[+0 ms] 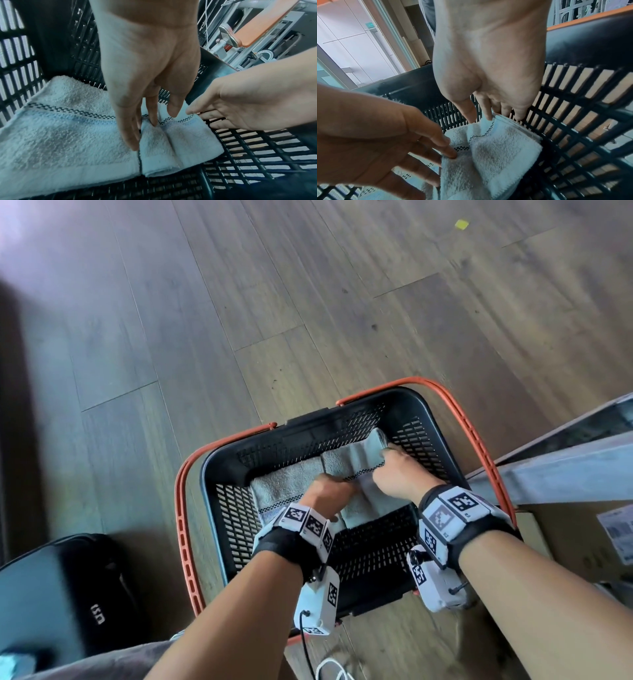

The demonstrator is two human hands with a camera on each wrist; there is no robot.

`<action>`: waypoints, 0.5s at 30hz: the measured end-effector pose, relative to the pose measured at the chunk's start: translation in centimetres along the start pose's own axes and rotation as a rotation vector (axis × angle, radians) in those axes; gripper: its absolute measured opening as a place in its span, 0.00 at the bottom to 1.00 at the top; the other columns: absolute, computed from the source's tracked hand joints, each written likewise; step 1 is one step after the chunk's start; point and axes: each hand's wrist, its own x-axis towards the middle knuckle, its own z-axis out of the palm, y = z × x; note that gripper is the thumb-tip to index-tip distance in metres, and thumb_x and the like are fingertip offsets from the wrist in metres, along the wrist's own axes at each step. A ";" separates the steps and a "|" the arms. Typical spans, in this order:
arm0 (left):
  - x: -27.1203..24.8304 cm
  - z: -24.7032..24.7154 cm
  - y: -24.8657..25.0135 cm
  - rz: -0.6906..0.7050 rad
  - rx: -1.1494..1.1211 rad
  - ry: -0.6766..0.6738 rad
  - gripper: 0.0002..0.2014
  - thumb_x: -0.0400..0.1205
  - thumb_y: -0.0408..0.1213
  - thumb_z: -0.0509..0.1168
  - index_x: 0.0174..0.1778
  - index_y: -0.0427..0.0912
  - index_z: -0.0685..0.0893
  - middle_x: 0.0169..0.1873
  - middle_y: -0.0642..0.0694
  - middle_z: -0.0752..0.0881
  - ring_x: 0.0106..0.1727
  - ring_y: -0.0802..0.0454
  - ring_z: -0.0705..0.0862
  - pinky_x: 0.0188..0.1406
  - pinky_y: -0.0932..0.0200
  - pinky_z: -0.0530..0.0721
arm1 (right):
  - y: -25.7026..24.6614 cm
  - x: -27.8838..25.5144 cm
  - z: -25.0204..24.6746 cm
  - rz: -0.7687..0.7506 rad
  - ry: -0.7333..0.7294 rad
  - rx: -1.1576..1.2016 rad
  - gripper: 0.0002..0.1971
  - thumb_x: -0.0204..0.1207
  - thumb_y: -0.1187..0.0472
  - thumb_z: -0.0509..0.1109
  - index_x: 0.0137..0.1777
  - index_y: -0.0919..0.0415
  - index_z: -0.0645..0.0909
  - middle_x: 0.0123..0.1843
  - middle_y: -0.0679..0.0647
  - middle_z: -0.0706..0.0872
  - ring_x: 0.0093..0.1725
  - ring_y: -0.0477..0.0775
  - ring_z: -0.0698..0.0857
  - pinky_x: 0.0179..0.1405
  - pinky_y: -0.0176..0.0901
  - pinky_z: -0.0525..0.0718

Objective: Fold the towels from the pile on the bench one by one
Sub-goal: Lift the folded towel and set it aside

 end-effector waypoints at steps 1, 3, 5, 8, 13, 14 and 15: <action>0.1 -0.1 0.1 0.001 0.022 0.018 0.12 0.84 0.41 0.68 0.59 0.37 0.83 0.37 0.46 0.84 0.33 0.55 0.84 0.49 0.51 0.91 | 0.0 -0.1 -0.1 -0.003 0.000 0.001 0.28 0.82 0.64 0.57 0.83 0.65 0.65 0.87 0.59 0.62 0.84 0.63 0.63 0.83 0.53 0.63; 0.5 -0.3 0.2 0.023 0.102 0.034 0.05 0.84 0.38 0.66 0.49 0.40 0.83 0.36 0.48 0.82 0.35 0.53 0.86 0.43 0.55 0.91 | -0.1 -0.3 -0.2 -0.007 0.005 -0.014 0.27 0.82 0.65 0.57 0.81 0.66 0.66 0.86 0.60 0.62 0.83 0.63 0.64 0.82 0.54 0.65; 1.1 -0.5 0.3 0.080 0.156 0.073 0.05 0.85 0.36 0.63 0.44 0.42 0.82 0.37 0.49 0.81 0.43 0.48 0.87 0.48 0.55 0.90 | -0.3 -0.5 -0.1 -0.010 0.017 -0.045 0.25 0.81 0.65 0.58 0.79 0.66 0.69 0.83 0.61 0.64 0.81 0.64 0.67 0.80 0.56 0.68; 1.9 -0.9 0.6 0.148 0.161 0.140 0.10 0.83 0.31 0.62 0.57 0.35 0.85 0.49 0.41 0.86 0.44 0.47 0.83 0.49 0.53 0.86 | -0.7 -0.9 0.2 -0.023 0.051 -0.084 0.22 0.76 0.67 0.58 0.71 0.66 0.74 0.77 0.63 0.59 0.79 0.70 0.65 0.81 0.63 0.66; 2.2 -1.2 1.0 0.175 0.205 0.127 0.19 0.83 0.31 0.62 0.72 0.37 0.79 0.68 0.38 0.82 0.68 0.41 0.81 0.62 0.57 0.78 | -1.0 -1.2 -0.2 0.024 0.003 -0.190 0.20 0.82 0.62 0.61 0.72 0.67 0.75 0.77 0.68 0.72 0.75 0.69 0.74 0.72 0.56 0.75; 2.3 -1.2 1.1 0.183 0.210 0.126 0.20 0.83 0.31 0.63 0.73 0.37 0.78 0.69 0.38 0.81 0.69 0.42 0.81 0.63 0.58 0.78 | -0.8 -1.1 -0.3 0.046 -0.032 -0.210 0.22 0.83 0.60 0.61 0.75 0.68 0.74 0.76 0.68 0.76 0.73 0.68 0.78 0.69 0.53 0.77; 2.5 -1.2 1.0 0.195 0.222 0.124 0.21 0.83 0.31 0.63 0.74 0.37 0.77 0.70 0.38 0.81 0.68 0.43 0.81 0.63 0.58 0.77 | -0.5 -0.9 -0.3 0.065 -0.071 -0.234 0.23 0.84 0.59 0.60 0.76 0.69 0.73 0.75 0.67 0.78 0.70 0.67 0.80 0.65 0.52 0.80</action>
